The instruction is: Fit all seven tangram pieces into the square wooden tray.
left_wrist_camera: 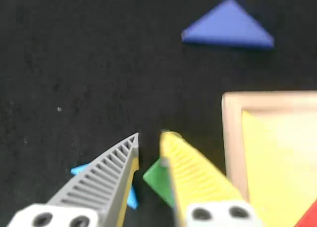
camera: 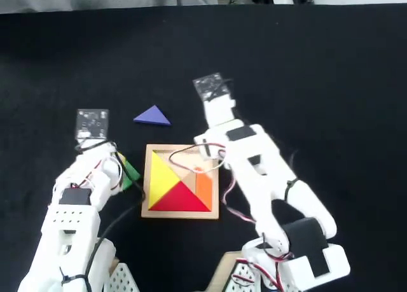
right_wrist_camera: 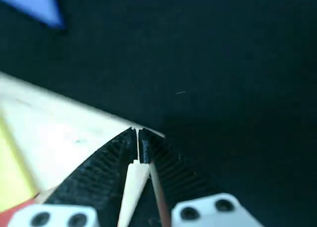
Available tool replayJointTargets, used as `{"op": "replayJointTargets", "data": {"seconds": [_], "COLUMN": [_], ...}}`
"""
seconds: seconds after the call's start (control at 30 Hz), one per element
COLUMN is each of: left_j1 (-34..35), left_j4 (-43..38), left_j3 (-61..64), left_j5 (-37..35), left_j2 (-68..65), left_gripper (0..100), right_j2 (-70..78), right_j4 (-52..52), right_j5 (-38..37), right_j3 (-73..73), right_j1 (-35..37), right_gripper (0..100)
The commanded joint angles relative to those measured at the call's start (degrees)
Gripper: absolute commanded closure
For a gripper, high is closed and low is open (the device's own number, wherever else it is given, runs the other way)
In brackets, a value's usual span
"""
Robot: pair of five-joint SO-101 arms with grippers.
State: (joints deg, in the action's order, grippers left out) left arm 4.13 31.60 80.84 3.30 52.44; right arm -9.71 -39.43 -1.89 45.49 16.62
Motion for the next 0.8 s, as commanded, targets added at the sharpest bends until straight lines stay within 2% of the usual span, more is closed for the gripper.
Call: {"op": "replayJointTargets", "data": {"seconds": [0.0, 0.27, 0.53, 0.77], "left_j1": [-1.19, -1.71, -3.74, -5.85], "left_j4": [2.90, 4.31, 28.04, 31.91], "left_j3": [-2.24, -4.09, -19.38, -22.90], "left_j5": [7.12, 16.62, 32.88, 36.48], "left_j2": [0.09, -0.44, -0.62, -4.57], "left_gripper": [79, 77, 77, 76], "right_j2": [-2.77, -2.42, -2.33, -2.33], "right_j4": [3.16, 5.27, 5.27, 5.27], "right_j5": [1.23, 2.02, 2.02, 1.93], "right_j3": [0.04, 0.31, 0.31, 0.31], "right_j1": [-6.59, -9.23, -8.97, -8.97], "right_gripper": [98.7, 98.7, 98.7, 98.7]}}
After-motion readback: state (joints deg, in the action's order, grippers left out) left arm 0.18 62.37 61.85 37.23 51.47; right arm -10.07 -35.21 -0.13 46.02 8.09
